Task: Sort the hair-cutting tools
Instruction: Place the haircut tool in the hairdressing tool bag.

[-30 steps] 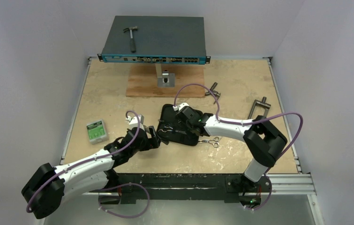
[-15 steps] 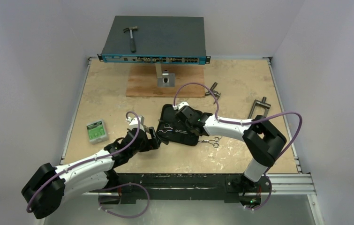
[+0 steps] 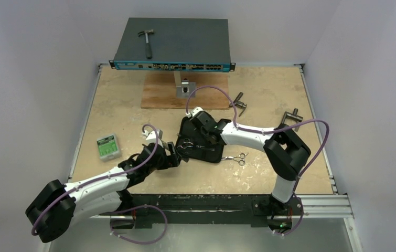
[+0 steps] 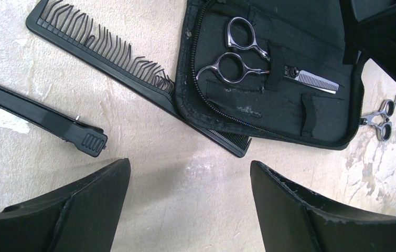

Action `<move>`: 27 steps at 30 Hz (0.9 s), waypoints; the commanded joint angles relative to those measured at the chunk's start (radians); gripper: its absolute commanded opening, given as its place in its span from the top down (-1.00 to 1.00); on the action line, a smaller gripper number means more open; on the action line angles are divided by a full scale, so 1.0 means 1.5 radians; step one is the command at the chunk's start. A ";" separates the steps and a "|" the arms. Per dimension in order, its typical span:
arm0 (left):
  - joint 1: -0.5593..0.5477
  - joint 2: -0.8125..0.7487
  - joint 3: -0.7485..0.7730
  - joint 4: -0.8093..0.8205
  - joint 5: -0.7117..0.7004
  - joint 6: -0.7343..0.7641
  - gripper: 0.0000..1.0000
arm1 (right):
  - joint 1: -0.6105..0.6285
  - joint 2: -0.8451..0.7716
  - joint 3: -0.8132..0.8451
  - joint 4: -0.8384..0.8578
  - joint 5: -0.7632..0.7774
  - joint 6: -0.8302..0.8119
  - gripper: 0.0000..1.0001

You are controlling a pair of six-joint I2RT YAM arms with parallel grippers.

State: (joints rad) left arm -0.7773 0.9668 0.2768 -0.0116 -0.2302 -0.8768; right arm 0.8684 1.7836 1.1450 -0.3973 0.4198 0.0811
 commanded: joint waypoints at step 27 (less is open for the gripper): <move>0.001 0.048 0.045 0.033 0.060 -0.019 -0.66 | 0.005 -0.039 -0.050 0.058 0.001 -0.326 1.00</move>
State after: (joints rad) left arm -0.7773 1.0260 0.3069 -0.0002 -0.1696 -0.8806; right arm 0.8700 1.6924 1.0031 -0.2974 0.4541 -0.3264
